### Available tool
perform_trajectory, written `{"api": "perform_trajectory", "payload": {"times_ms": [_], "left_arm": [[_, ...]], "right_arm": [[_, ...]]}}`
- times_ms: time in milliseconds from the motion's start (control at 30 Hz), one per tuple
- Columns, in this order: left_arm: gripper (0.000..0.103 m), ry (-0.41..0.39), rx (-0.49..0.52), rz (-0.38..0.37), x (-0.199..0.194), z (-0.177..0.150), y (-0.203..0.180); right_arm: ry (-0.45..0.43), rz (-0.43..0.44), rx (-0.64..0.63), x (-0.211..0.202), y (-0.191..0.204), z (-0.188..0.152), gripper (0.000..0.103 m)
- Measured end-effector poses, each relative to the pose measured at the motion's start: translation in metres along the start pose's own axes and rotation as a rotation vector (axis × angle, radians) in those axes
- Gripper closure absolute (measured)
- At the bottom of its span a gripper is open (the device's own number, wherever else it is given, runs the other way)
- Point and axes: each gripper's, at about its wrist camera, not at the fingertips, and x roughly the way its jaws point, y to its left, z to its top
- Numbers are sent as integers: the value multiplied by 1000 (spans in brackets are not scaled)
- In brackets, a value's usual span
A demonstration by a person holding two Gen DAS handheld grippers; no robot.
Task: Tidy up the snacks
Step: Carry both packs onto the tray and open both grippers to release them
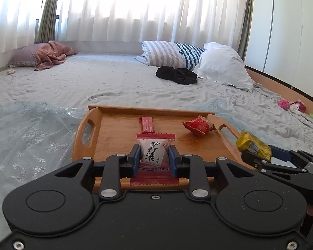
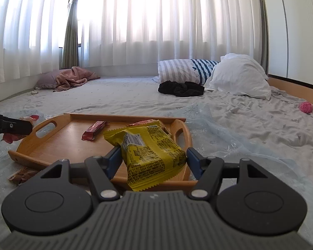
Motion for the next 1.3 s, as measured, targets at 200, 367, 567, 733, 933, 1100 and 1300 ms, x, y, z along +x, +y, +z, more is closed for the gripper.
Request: {"api": "perform_trajectory", "payload": {"times_ms": [200, 367, 567, 733, 933, 1100, 1300], "left_arm": [[76, 51, -22, -12, 46, 14, -4], [76, 90, 1, 12, 84, 17, -10], [76, 135, -1, 40, 122, 17, -12], [76, 156, -9, 56, 141, 15, -9], [76, 153, 2, 75, 152, 16, -9], [76, 159, -6, 81, 163, 19, -8], [76, 178, -20, 95, 183, 26, -2]], "right_arm": [[61, 27, -13, 43, -2, 12, 34], [136, 39, -51, 78, -3, 14, 34], [175, 36, -61, 103, -1, 12, 34], [188, 29, -95, 113, 4, 10, 34], [205, 25, -102, 122, 4, 11, 34], [222, 30, -128, 132, 5, 15, 33], [235, 9, -115, 146, 3, 25, 33]]}}
